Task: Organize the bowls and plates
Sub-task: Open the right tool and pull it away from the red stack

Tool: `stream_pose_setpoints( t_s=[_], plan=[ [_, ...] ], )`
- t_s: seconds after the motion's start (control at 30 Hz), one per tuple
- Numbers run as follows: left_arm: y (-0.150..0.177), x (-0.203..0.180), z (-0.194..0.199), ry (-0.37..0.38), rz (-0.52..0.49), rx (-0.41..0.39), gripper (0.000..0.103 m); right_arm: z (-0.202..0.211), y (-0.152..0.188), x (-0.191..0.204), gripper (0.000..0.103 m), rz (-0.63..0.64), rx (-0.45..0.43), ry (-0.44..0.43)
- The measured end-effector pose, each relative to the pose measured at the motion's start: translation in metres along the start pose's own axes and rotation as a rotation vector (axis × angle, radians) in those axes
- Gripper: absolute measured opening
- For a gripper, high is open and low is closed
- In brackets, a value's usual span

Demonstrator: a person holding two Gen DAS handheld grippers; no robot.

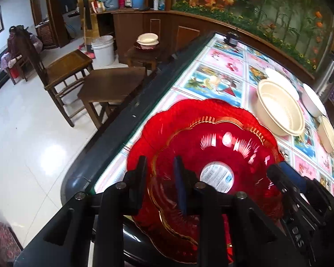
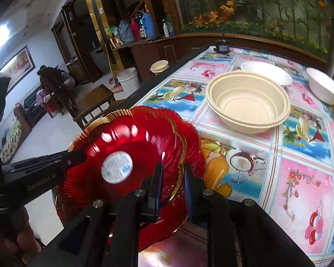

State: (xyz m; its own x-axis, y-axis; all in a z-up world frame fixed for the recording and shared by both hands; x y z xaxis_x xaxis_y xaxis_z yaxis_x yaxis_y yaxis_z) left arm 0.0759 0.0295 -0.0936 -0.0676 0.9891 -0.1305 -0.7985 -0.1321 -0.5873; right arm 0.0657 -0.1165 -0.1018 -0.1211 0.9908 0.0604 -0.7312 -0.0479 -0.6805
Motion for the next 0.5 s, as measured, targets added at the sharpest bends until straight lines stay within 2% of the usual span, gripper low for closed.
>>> stream_pose_setpoints(
  t_s=[0.03, 0.07, 0.1, 0.17, 0.27, 0.37, 0.5],
  plan=[
    [-0.003, 0.003, 0.001, -0.007, 0.008, -0.007, 0.023, 0.002, -0.001, 0.001, 0.027, 0.013, -0.014, 0.002],
    [-0.004, 0.005, 0.002, -0.012, 0.016, -0.015, 0.023, 0.007, -0.004, 0.001, 0.037, 0.037, -0.045, 0.011],
    [-0.005, 0.007, 0.003, -0.013, 0.024, -0.020, 0.026, 0.011, -0.007, -0.001, 0.049, 0.055, -0.072, 0.031],
    [-0.007, 0.008, 0.006, -0.008, 0.036, -0.028, 0.034, 0.022, -0.013, -0.008, 0.061, 0.069, -0.134, 0.057],
    [-0.009, -0.001, 0.009, -0.001, 0.018, -0.042, 0.046, 0.035, -0.020, -0.032, 0.064, 0.034, -0.210, 0.083],
    [-0.010, -0.018, 0.013, 0.013, -0.019, -0.064, 0.058, 0.042, -0.021, -0.079, 0.072, -0.056, -0.261, 0.142],
    [-0.011, -0.044, 0.017, 0.034, -0.067, -0.081, 0.067, 0.035, -0.012, -0.134, 0.073, -0.205, -0.241, 0.162]
  ],
)
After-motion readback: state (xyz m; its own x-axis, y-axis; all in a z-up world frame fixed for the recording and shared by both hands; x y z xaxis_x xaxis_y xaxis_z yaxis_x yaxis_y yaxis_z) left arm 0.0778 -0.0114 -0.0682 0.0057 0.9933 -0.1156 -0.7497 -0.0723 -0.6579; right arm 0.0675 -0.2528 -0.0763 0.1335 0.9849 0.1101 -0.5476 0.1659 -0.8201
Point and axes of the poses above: each gripper's, at about its wrist camera, not at the fingertips, and z roughly against the way its jaws point, x to its left, y to its underside, the point moved 9 cm from there along -z, roughly the way its jaws point, and after that the axes turned 6 degrees about y, right-handed, at the moved point
